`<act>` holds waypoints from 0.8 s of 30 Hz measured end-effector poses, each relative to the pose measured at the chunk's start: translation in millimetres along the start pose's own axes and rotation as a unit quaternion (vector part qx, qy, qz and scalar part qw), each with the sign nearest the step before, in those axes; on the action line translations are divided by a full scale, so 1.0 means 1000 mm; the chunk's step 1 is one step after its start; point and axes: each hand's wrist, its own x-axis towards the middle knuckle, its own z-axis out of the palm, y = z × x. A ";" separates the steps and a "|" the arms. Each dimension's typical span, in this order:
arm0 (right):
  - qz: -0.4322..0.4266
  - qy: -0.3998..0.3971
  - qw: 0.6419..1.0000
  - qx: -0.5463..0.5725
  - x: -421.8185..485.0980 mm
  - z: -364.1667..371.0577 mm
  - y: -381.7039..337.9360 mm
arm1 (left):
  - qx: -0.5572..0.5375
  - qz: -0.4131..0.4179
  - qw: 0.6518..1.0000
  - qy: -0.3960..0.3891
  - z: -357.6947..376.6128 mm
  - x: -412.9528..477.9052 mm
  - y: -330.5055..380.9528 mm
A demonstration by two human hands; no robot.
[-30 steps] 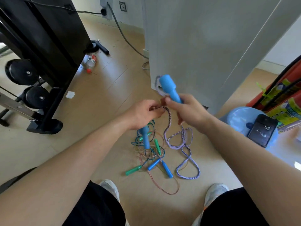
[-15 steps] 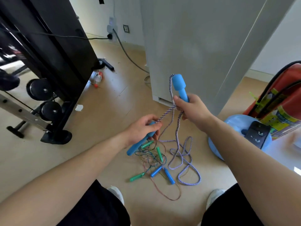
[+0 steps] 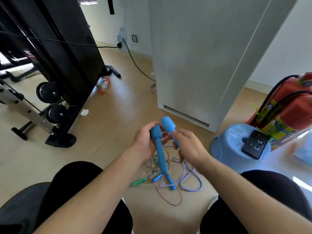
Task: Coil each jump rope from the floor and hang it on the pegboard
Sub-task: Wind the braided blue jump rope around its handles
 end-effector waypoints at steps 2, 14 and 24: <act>0.009 -0.021 1.000 -0.004 -0.005 0.016 0.006 | -0.030 0.002 0.999 -0.012 -0.001 0.001 0.003; -0.041 0.072 0.952 -0.293 0.023 -0.034 0.003 | 0.333 0.088 0.937 -0.064 -0.008 0.000 0.014; -0.137 -0.089 0.974 -0.159 0.035 -0.020 -0.004 | 0.389 0.074 0.896 -0.202 -0.012 -0.027 0.023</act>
